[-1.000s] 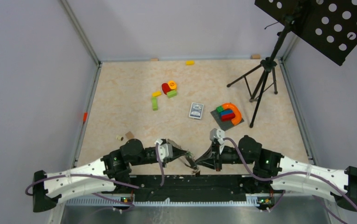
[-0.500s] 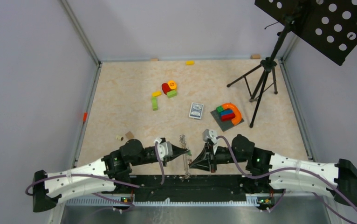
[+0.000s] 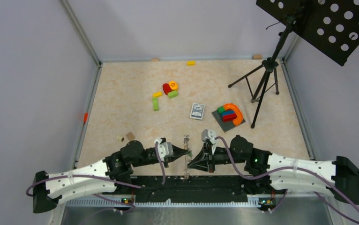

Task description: Remove the keys from the keyring

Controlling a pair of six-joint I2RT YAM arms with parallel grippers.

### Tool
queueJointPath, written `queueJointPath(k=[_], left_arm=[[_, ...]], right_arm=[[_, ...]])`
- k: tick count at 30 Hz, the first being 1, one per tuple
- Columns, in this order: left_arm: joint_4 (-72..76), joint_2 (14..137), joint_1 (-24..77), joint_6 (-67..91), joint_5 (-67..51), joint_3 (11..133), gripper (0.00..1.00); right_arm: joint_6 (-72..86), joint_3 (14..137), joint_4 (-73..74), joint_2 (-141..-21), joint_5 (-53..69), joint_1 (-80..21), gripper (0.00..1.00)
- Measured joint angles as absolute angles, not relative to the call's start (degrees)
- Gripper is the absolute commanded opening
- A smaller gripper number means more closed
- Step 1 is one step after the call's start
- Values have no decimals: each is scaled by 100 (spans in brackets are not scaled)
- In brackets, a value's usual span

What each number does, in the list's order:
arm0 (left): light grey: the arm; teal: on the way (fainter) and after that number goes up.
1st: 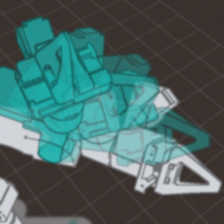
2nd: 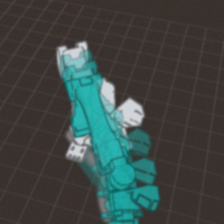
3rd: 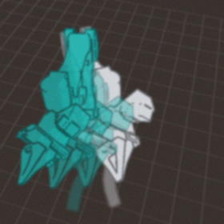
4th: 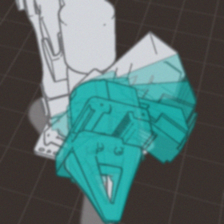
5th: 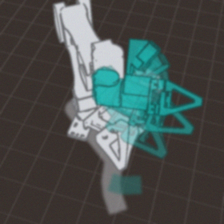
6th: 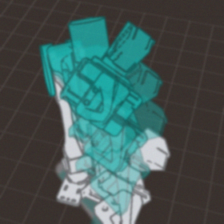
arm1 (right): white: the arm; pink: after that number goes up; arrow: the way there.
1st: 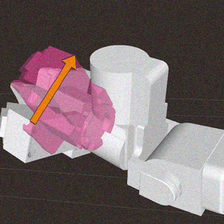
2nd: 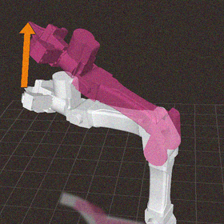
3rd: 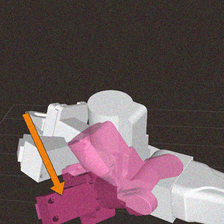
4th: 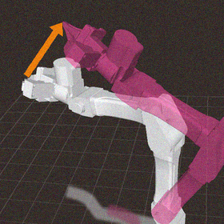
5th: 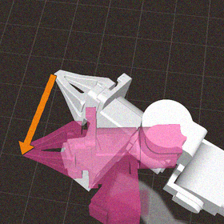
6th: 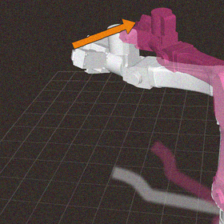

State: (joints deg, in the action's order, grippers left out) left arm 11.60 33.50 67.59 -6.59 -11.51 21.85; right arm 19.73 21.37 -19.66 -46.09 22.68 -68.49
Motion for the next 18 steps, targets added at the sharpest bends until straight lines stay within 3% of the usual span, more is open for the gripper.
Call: queueJointPath(k=[10, 18], left_arm=[[1332, 3345, 6759, -580, -1186, 2082, 0], [1455, 3063, 6759, -574, -1256, 1846, 0]], right_arm=[[1890, 2156, -2300, -5487, 2123, -7166, 9], [1586, 2346, -2106, -5120, 2093, -7275, 15]])
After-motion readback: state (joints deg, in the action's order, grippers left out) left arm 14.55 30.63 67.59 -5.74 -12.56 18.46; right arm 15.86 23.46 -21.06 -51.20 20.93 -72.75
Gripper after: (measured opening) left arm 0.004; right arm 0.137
